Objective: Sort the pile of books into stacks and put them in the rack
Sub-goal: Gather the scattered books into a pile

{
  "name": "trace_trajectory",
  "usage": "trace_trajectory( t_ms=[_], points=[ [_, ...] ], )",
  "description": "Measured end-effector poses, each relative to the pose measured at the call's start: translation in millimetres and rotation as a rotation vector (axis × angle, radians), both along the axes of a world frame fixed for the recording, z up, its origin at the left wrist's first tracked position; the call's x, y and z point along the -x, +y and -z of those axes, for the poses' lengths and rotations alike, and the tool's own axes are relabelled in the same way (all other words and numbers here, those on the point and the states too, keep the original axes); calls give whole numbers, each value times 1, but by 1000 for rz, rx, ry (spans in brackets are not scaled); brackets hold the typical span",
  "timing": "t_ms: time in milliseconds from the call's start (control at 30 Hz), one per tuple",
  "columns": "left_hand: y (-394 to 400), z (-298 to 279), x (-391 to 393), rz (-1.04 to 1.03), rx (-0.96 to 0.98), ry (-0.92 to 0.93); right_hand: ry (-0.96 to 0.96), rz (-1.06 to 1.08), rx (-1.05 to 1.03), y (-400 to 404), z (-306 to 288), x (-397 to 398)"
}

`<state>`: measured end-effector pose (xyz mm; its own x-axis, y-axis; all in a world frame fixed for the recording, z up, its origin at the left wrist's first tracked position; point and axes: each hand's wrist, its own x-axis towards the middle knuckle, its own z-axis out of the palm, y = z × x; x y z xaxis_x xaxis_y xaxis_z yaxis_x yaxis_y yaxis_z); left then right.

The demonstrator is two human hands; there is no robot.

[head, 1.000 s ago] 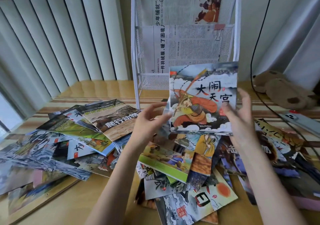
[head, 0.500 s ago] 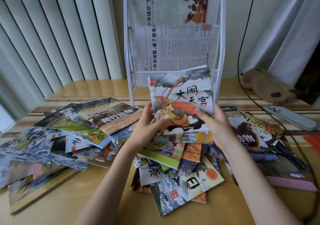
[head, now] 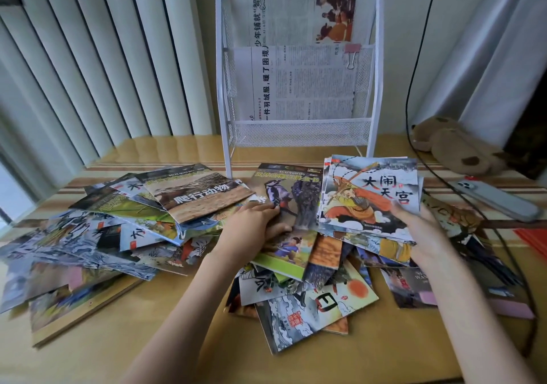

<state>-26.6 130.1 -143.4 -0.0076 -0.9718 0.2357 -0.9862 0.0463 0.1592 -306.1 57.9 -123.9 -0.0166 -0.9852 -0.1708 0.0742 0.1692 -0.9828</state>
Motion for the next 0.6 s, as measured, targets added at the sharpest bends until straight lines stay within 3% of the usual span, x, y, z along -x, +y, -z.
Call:
trace_trajectory(
  t_ms=[100, 200, 300, 367, 433, 500, 600],
  points=[
    [2, -3, 7, 19, 93, -13, -32, 16, -7, 3, 0, 2],
    [7, 1, 12, 74, 44, 21, -19, 27, -31, 2, 4, 8],
    [16, -6, 5, 124, -5, 316, -39, 33, -47, 4, 1, 11],
    [21, -14, -5, 84, 65, 473, -38, 16, -64, 9, -6, 10],
    [20, -14, -21, -112, 35, 238, -55, 9, -56, 11, -6, 13],
    [21, -7, -32, -263, -234, 30, -66, -14, -60, 12, -9, 11],
    [23, -3, -38, -258, -333, -100, -87, -14, -61, 12, -13, 7]
  ],
)
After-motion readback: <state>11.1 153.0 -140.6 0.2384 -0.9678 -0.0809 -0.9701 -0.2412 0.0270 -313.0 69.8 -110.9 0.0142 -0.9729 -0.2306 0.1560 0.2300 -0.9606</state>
